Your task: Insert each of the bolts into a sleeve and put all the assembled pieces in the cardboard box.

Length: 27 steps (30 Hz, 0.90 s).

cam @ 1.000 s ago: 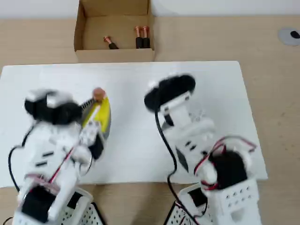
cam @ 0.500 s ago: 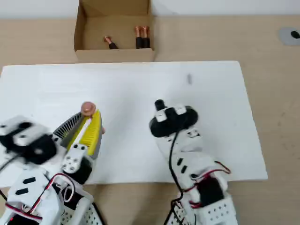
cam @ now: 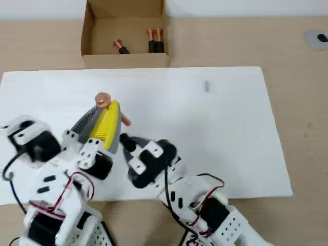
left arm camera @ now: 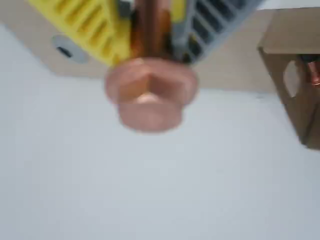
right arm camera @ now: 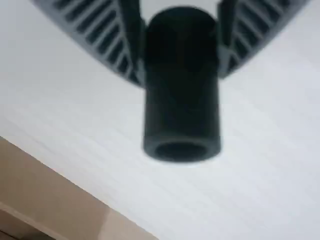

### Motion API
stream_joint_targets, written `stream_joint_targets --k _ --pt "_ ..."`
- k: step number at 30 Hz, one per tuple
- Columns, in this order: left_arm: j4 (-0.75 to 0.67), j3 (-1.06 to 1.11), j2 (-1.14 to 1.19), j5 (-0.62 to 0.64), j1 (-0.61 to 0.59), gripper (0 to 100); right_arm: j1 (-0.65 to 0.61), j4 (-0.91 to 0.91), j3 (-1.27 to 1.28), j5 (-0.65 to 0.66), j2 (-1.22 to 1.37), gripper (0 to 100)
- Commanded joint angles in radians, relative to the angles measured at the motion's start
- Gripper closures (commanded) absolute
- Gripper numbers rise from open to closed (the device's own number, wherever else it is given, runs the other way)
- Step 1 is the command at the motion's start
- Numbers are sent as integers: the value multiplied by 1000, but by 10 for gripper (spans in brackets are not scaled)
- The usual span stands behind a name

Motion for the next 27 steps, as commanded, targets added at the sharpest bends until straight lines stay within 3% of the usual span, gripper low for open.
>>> stream_joint_targets --k 1,15,27 --pt "-29 34 -5 -54 -9 994 -27 -28 1 -6 -85 988" --pt "-26 109 -5 -110 -11 994 -24 -32 1 -8 -91 988" --pt "201 -106 -5 -149 -8 994 77 -34 1 -114 -93 988"
